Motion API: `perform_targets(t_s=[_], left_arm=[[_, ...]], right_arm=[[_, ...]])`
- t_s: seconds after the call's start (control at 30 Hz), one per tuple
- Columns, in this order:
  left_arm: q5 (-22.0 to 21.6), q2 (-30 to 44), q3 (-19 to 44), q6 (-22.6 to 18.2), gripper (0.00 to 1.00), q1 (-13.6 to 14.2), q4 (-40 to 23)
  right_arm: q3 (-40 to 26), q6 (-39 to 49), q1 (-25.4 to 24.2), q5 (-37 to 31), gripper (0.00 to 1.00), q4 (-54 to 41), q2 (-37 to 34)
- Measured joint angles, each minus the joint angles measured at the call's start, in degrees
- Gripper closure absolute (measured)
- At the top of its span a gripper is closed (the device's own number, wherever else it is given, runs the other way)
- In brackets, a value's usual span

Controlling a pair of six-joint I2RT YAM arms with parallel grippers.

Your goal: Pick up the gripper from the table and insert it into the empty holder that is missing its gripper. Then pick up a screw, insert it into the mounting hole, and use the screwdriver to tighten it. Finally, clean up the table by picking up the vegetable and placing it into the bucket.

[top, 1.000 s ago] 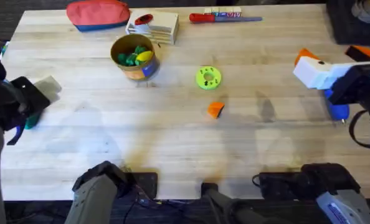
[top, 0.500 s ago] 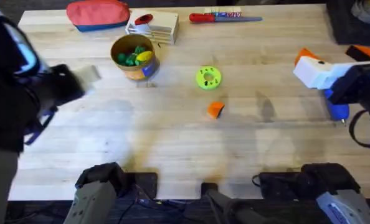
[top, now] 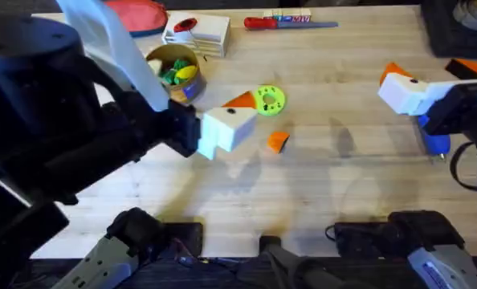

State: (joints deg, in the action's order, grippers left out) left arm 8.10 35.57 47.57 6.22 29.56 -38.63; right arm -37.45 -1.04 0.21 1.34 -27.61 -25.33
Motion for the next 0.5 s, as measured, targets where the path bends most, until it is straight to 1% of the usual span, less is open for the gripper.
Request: perform_targets(t_s=[0.07, 0.1, 0.2, 0.3, 0.5], left_arm=[[0.8, 0.0, 0.1, 0.0, 0.013, 2.8, 3.5], [1.2, 0.0, 0.1, 0.0, 0.013, 3.8, 4.3], [1.9, 0.0, 0.4, 0.0, 0.013, 5.7, 2.7], [2.8, 0.0, 0.4, 0.0, 0.013, 6.3, 0.4], [2.9, 0.1, 0.4, 0.0, 0.013, 6.4, 3.8]], right_arm=[[0.0, 0.0, 0.0, 0.0, 0.01, 0.0, 0.0], [0.0, 0.0, 0.0, 0.0, 0.01, 0.0, 0.0], [0.0, 0.0, 0.0, 0.0, 0.01, -0.1, 0.0], [0.0, 0.0, 0.0, 0.0, 0.01, -0.1, 0.0], [0.0, 0.0, 0.0, 0.0, 0.01, -0.1, 0.0]])
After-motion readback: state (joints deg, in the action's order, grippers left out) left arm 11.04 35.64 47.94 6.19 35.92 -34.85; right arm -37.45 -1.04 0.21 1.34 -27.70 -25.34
